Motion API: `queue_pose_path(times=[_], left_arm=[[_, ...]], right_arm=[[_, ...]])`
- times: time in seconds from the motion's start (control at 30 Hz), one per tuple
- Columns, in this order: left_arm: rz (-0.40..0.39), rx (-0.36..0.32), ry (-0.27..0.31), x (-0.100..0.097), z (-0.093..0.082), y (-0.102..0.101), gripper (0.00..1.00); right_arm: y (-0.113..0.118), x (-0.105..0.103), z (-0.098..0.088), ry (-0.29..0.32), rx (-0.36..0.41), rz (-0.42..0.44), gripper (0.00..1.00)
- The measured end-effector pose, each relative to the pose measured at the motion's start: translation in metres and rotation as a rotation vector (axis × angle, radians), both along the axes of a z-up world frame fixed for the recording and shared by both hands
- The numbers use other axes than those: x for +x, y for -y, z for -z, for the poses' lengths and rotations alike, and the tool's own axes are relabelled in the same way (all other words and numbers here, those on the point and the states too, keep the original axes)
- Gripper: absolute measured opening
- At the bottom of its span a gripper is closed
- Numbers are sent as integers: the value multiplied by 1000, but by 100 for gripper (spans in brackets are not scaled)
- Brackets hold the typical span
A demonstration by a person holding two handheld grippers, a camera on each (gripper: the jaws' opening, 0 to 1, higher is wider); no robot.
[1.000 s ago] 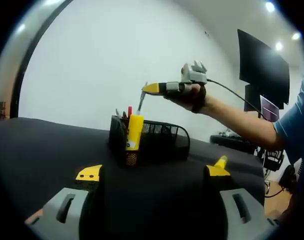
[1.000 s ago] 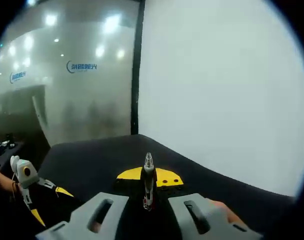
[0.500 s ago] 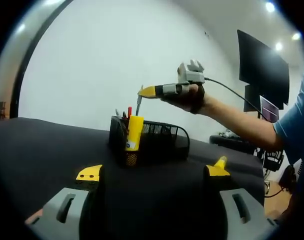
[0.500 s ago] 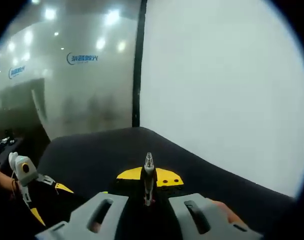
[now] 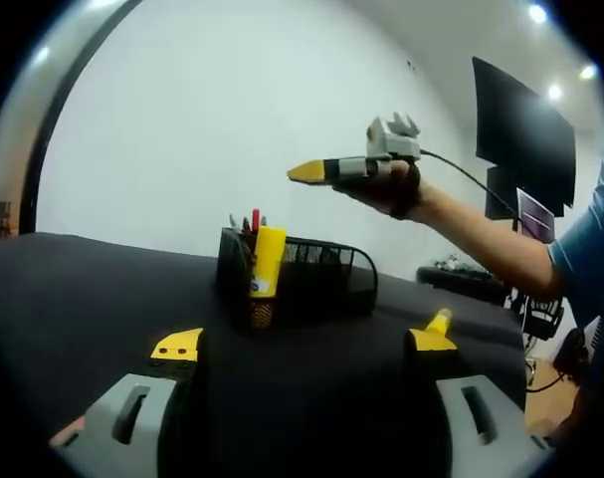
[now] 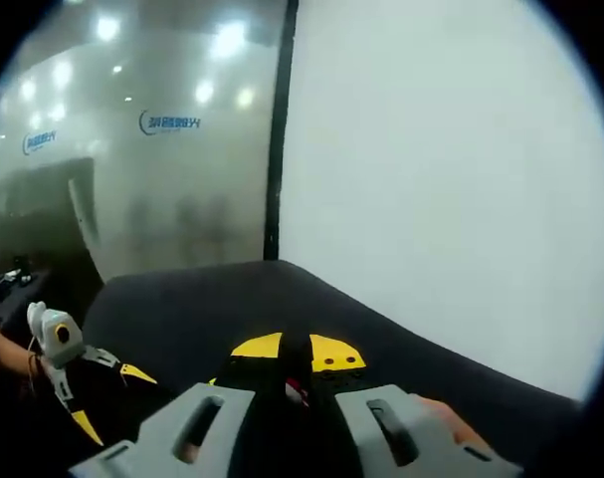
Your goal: Pick up pens and glue sticks and place them into the holder.
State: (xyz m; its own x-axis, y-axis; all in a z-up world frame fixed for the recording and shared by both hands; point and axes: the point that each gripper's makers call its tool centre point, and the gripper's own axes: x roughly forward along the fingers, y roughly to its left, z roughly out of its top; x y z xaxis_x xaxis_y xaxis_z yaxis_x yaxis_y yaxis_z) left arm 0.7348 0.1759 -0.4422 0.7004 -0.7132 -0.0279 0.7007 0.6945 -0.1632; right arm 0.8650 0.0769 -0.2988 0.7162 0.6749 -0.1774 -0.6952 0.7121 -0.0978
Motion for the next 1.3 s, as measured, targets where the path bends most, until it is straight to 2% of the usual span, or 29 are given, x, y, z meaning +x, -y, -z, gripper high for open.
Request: queue_pose_path(times=[0.03, 0.1, 0.13, 0.27, 0.43, 0.63, 0.7, 0.8, 1.03, 1.3], left_arm=[[1, -1, 0, -1, 0, 1, 77], [0, -3, 1, -1, -1, 1, 77], [0, -4, 1, -1, -1, 1, 77], [3, 1, 0, -2, 0, 2, 77], [1, 3, 1, -2, 0, 2, 77], [6, 25, -11, -4, 5, 4, 76], [5, 26, -12, -4, 5, 4, 75], [4, 22, -13, -4, 4, 3, 74], [4, 6, -10, -4, 2, 1, 74], [7, 16, -16, -6, 4, 3, 73]], right_arm=[[2, -4, -2, 9, -7, -6, 6], [10, -20, -12, 75, -33, -50, 6], [11, -25, -15, 87, -37, -62, 6], [23, -45, -24, 91, -77, -112, 13], [39, -60, -30, 110, -123, -110, 13], [62, -78, -33, 117, -125, -98, 16], [73, -85, -33, 114, -95, -83, 16], [89, -98, -26, 110, -49, -48, 16], [124, -120, 6, 90, 15, 36, 19], [146, -139, 29, 73, 78, 113, 19]])
